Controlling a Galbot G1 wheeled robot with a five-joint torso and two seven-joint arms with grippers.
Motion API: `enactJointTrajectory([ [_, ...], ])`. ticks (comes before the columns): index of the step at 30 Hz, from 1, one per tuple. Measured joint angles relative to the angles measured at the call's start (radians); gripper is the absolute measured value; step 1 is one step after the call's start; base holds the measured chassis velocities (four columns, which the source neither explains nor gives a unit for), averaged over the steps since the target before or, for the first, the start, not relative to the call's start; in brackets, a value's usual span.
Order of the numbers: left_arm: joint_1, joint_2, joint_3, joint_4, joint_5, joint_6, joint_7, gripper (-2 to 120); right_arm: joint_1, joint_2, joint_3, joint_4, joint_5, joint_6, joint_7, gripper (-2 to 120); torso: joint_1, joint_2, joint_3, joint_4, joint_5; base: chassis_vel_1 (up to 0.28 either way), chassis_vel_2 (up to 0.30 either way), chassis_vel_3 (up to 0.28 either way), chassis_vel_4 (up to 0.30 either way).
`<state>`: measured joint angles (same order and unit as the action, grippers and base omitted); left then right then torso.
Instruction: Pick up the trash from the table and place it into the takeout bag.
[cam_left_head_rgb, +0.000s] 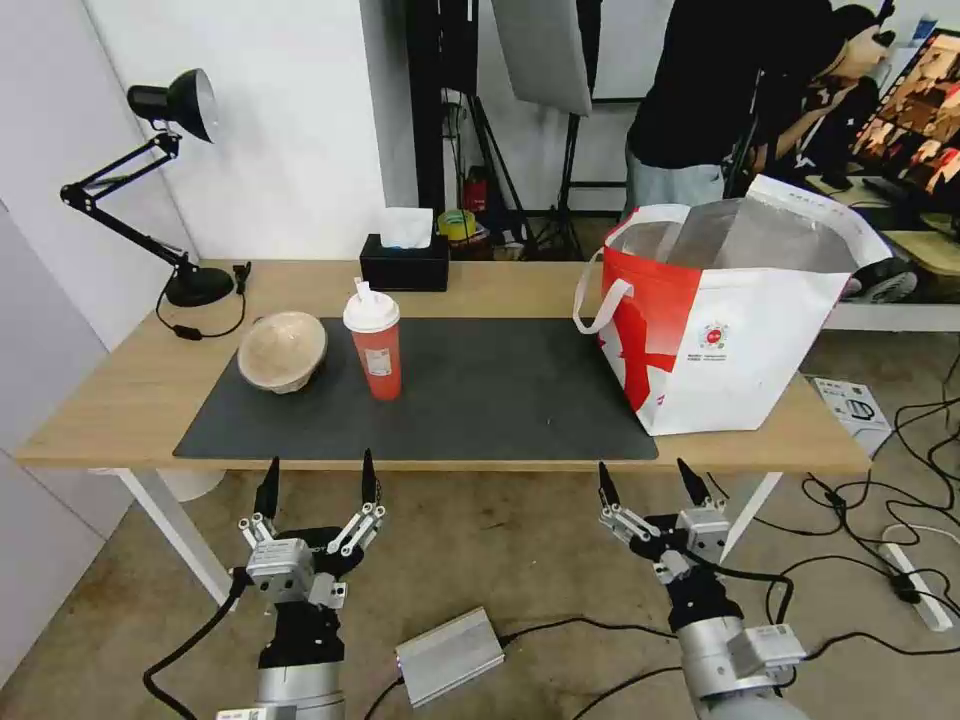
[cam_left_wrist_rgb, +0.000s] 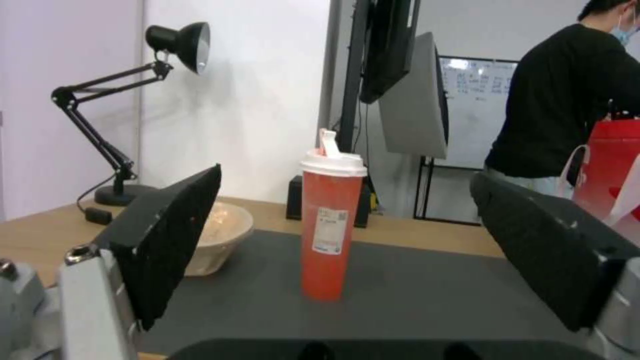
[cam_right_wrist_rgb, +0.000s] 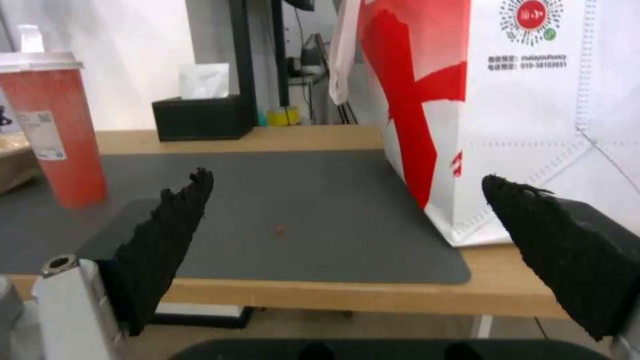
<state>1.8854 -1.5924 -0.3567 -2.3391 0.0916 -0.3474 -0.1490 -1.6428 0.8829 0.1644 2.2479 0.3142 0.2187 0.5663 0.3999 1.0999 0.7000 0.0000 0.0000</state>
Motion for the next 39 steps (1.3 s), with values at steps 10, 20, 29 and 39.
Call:
enactJointTrajectory([
  [10,0.002,0.0,-0.005,0.002,0.001,0.0,0.0,100,-0.015,-0.002,-0.007,0.003,-0.007,-0.017,0.019,100,0.0,0.0,0.0,0.0,0.0,0.0,0.0,0.0,0.0],
  [20,0.002,0.0,-0.005,0.003,0.002,0.001,-0.001,100,-0.021,0.004,-0.011,0.006,-0.014,-0.019,0.024,100,0.0,0.0,0.0,0.0,0.0,0.0,0.0,0.0,0.0],
  [29,0.005,0.0,-0.03,0.006,-0.009,0.002,-0.002,100,-0.02,0.016,-0.011,0.003,-0.037,-0.014,0.022,100,0.0,0.0,0.0,-0.0001,0.0,0.0,0.0,0.0,0.0],
  [39,0.008,0.0,-0.025,0.009,-0.007,0.002,-0.001,100,-0.006,0.022,-0.018,0.0,-0.052,-0.008,0.021,100,0.0,0.0,0.0,0.0,0.0,0.0,0.0,0.0,0.0],
])
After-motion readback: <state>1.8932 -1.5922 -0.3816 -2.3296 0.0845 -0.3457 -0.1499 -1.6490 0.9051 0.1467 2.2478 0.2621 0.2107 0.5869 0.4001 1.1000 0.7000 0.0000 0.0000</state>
